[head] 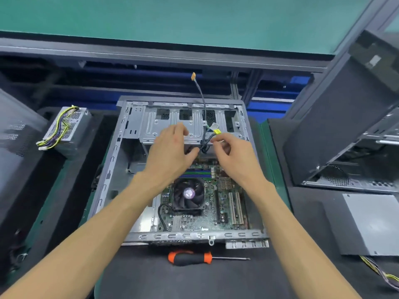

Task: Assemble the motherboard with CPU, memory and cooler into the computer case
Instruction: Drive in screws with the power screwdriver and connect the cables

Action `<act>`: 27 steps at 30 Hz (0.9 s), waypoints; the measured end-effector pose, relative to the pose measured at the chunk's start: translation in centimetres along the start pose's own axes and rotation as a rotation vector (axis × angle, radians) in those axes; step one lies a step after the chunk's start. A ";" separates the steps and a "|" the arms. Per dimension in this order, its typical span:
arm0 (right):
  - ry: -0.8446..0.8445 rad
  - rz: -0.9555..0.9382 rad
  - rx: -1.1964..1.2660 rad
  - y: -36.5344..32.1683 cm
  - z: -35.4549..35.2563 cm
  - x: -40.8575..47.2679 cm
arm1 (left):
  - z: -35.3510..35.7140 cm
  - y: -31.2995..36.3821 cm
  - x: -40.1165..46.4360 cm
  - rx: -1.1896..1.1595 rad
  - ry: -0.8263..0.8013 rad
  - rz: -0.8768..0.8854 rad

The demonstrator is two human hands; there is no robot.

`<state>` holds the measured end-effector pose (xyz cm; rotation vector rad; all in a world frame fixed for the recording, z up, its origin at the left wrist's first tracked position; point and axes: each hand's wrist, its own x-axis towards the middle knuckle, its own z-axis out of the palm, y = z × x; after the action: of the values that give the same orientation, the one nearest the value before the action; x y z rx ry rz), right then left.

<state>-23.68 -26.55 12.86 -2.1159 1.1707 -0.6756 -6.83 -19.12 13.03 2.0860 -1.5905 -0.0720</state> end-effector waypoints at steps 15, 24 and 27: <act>-0.099 0.343 0.457 0.8 2.2 1.3 | 1.9 0.4 0.8 -0.277 -0.024 -0.058; -0.165 0.431 0.581 1.3 2.2 1.4 | 2.4 2.3 3.9 -0.139 -0.147 -0.224; -0.159 0.419 0.562 1.3 2.1 1.4 | 2.5 3.2 5.3 -0.359 -0.241 -0.314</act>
<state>-22.31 -27.72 10.67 -1.3779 1.1244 -0.5464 -8.92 -25.46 13.59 2.0701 -1.2461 -0.6888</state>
